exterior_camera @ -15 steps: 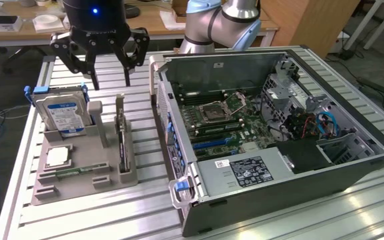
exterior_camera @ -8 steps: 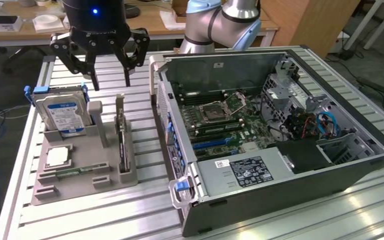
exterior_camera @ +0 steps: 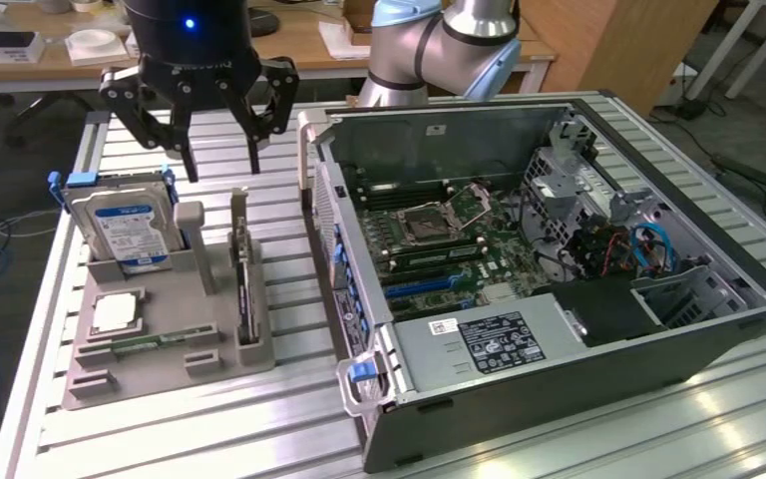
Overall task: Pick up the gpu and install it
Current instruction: 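Pick up the gpu and move the gpu toward the slot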
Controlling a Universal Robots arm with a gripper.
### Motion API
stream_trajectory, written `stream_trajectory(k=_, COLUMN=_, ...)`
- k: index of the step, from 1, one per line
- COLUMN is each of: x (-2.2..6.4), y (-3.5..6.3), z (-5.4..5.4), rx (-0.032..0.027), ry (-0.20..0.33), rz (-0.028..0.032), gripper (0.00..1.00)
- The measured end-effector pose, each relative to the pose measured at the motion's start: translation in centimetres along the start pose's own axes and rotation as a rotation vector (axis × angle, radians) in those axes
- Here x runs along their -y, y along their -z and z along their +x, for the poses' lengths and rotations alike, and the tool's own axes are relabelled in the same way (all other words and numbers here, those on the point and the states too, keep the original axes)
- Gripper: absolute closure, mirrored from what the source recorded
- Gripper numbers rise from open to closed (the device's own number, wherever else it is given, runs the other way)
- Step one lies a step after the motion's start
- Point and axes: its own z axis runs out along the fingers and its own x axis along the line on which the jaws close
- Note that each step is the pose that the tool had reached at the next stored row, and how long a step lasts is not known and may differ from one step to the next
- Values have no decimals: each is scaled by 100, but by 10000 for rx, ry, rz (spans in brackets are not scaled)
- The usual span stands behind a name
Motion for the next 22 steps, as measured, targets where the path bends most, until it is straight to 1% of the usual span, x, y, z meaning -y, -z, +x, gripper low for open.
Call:
stream_trajectory(k=11, x=36, y=-4, z=2, rx=0, ry=-1, rz=3, gripper=41)
stream_trajectory(k=22, x=65, y=-41, z=3, rx=0, ry=-2, rz=8, gripper=41)
